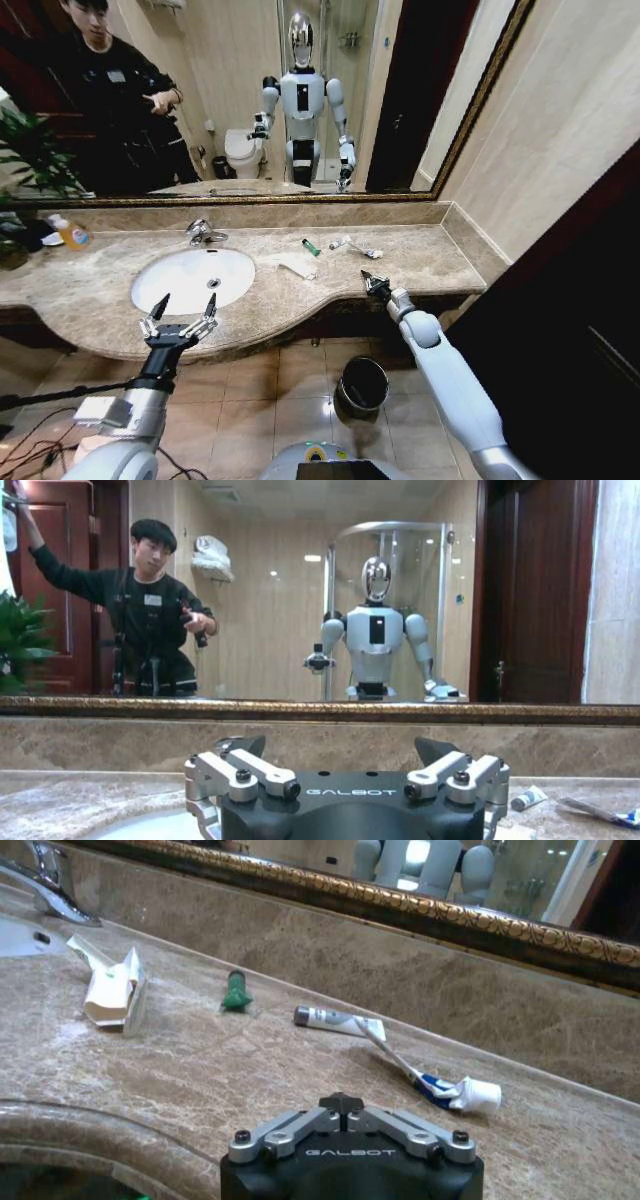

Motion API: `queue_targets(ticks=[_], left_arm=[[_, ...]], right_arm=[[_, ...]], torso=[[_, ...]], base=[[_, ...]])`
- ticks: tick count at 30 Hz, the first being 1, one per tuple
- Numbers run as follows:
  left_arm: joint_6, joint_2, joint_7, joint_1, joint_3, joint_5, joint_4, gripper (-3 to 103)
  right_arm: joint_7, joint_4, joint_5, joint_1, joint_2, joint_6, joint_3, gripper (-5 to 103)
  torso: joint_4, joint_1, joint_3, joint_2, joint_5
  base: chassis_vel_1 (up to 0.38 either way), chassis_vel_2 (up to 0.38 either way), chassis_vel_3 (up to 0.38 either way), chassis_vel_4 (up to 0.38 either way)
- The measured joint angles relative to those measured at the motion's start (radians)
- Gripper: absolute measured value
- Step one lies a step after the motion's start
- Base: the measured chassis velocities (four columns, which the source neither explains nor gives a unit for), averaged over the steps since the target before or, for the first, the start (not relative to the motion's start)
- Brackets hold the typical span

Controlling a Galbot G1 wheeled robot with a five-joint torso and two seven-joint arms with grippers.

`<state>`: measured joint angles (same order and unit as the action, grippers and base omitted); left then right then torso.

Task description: Pick up the trash from the sink and place it in the trash bin.

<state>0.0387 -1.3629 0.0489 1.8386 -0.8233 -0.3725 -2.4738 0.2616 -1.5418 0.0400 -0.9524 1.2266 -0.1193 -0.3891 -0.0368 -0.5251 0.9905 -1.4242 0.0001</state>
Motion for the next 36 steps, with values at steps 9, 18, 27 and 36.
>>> queue_targets(ticks=[9, 18, 27, 36], left_arm=[[0.0, 0.0, 0.0, 0.0, 0.0, 0.0, 0.0, 100], [0.0, 0.0, 0.0, 0.0, 0.0, 0.0, 0.0, 100], [0.0, 0.0, 0.0, 0.0, 0.0, 0.0, 0.0, 100], [0.0, 0.0, 0.0, 0.0, 0.0, 0.0, 0.0, 100]], right_arm=[[-0.047, -0.004, 0.033, 0.027, -0.011, -0.006, 0.006, 0], [-0.064, 0.041, 0.049, 0.104, -0.02, -0.014, 0.042, 22], [-0.071, 0.108, 0.077, 0.209, -0.015, -0.053, 0.104, 60], [-0.078, 0.154, 0.116, 0.243, -0.015, -0.086, 0.138, 93]], torso=[[0.0001, 0.0, 0.0, 0.0, 0.0], [0.0, 0.0, 0.0, 0.0, -0.0001], [0.0, 0.0, 0.0, 0.0, -0.0002], [0.0, 0.0, 0.0, 0.0, -0.0001]], base=[[0.0, 0.0, 0.0, 0.0], [0.0, 0.0, 0.0, 0.0], [0.0, 0.0, 0.0, 0.0], [0.0, 0.0, 0.0, 0.0]])
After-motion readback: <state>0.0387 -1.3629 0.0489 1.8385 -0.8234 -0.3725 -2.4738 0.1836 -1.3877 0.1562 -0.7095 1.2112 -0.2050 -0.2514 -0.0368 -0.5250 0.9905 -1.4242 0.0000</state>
